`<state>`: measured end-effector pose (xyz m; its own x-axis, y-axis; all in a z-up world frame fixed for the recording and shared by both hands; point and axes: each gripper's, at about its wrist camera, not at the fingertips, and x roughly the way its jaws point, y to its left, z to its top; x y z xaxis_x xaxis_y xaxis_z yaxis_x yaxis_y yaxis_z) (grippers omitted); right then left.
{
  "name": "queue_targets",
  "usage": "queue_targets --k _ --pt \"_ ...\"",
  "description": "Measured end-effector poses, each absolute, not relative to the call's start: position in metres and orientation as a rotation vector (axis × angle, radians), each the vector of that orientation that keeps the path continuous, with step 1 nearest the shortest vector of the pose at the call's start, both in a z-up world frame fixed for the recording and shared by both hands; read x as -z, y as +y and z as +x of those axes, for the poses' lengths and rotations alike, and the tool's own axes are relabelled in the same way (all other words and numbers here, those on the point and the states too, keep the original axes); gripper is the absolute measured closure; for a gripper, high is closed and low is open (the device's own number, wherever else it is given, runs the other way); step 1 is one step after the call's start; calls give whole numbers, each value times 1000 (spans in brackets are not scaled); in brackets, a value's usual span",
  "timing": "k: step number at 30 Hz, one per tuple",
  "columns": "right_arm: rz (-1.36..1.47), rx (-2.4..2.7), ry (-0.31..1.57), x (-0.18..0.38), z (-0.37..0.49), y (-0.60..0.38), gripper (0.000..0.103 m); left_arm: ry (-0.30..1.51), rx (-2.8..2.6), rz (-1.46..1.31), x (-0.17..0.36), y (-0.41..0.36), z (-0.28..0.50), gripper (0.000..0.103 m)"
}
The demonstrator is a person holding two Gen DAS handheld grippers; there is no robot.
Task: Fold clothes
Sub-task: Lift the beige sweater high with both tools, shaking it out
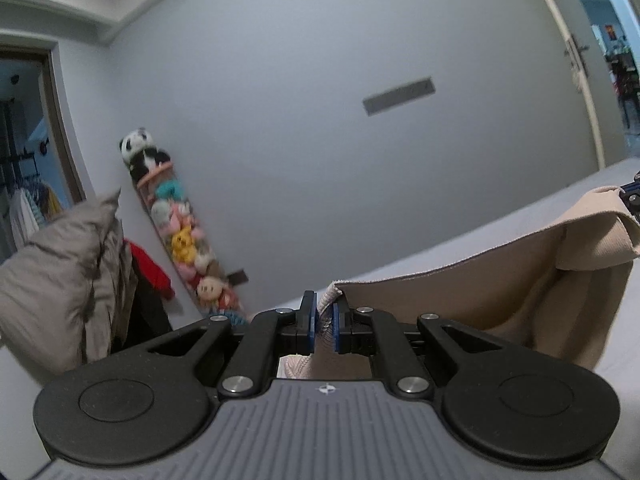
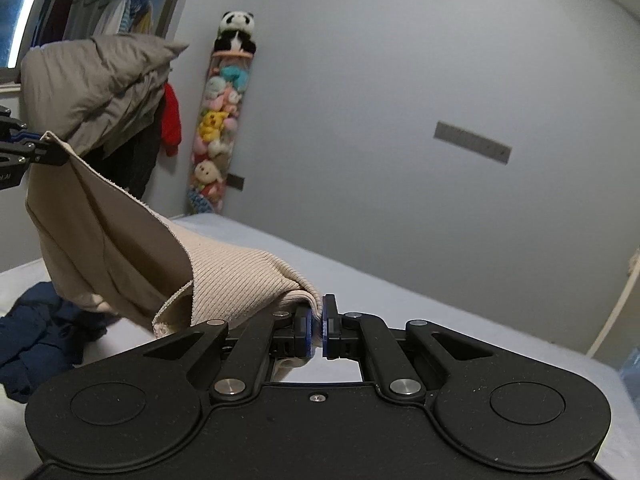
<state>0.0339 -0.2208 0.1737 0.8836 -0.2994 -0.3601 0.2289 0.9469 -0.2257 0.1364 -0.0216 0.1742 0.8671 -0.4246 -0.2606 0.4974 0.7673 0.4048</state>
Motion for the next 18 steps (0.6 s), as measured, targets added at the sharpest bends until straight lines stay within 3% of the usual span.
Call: queue_targets --k 18 --pt "-190 413 275 -337 -200 -184 100 -81 697 396 -289 2 9 96"
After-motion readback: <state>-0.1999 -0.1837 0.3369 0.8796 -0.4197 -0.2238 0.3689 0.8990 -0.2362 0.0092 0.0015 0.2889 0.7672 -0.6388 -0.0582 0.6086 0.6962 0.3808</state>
